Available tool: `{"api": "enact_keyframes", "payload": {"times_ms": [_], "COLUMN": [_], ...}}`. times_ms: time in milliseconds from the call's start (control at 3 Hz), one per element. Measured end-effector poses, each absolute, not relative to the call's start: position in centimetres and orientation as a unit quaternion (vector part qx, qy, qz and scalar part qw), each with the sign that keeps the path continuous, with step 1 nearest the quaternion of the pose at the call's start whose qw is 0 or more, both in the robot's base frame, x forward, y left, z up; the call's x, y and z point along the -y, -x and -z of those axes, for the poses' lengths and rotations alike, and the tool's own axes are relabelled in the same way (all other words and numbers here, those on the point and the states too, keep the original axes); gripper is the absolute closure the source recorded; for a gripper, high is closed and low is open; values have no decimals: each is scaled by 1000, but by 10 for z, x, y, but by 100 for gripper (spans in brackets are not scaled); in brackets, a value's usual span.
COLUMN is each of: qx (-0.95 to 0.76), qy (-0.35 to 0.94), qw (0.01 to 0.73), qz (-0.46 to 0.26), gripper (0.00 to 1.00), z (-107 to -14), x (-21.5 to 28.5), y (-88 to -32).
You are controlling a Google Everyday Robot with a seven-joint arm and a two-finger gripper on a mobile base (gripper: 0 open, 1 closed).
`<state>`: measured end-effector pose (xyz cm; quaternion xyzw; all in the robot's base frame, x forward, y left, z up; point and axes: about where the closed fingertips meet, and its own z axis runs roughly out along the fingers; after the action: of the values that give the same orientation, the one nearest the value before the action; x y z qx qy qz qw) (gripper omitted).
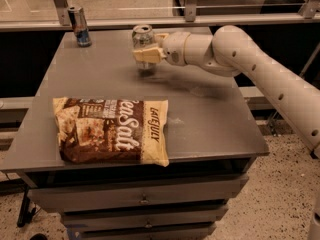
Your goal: Move 7up can near brown chip bag
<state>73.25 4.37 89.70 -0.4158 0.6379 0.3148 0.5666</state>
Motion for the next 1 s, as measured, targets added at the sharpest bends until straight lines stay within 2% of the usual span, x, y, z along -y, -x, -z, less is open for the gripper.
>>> {"api": "enact_keyframes", "payload": {"times_ms": [1000], "qx": [-626], "qy": [416], "qw": [528], "qz": [-394], "gripper": [100], "z": [-897], "x": [3], "y": [-618]}}
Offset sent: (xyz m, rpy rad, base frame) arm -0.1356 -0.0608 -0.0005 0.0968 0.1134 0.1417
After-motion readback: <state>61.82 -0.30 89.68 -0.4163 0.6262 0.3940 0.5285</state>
